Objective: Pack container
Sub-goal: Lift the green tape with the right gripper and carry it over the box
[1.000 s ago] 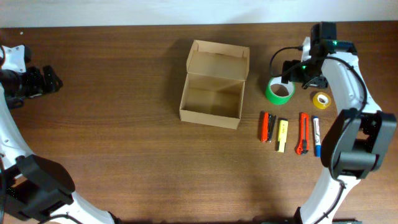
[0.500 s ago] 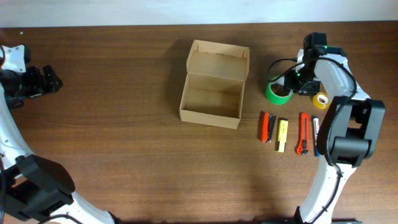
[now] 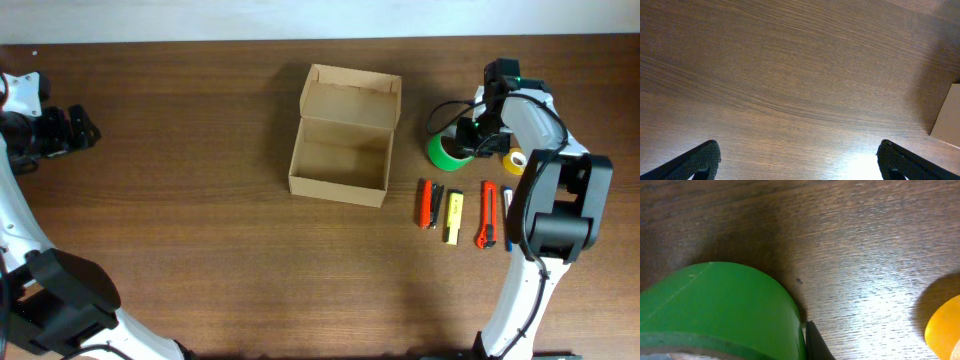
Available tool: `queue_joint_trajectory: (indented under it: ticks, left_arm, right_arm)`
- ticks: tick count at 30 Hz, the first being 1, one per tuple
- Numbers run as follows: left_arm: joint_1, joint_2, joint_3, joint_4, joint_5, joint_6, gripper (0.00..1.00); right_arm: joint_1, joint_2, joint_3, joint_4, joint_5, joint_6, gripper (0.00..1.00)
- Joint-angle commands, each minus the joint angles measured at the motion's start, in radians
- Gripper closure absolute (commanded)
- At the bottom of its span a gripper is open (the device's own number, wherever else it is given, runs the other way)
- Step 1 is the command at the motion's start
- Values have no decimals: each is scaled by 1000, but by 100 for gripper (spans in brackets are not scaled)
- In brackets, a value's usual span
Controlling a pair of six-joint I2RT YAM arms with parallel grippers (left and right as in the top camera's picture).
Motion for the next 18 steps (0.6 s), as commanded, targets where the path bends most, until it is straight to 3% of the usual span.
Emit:
queue_joint_trajectory:
  ticks: [1,6,18]
  left_arm:
    - [0,-3,-5,1,11,16,0]
    - [0,-3,-5,1,11,16,0]
    - [0,-3,-5,1,11,16,0]
  right_arm:
    - [-7,-3,45,-24,-40,2,96]
    - [-6,-41,212,-111,-47,2,96]
    - [90,-72,857,-420,-97,1,96]
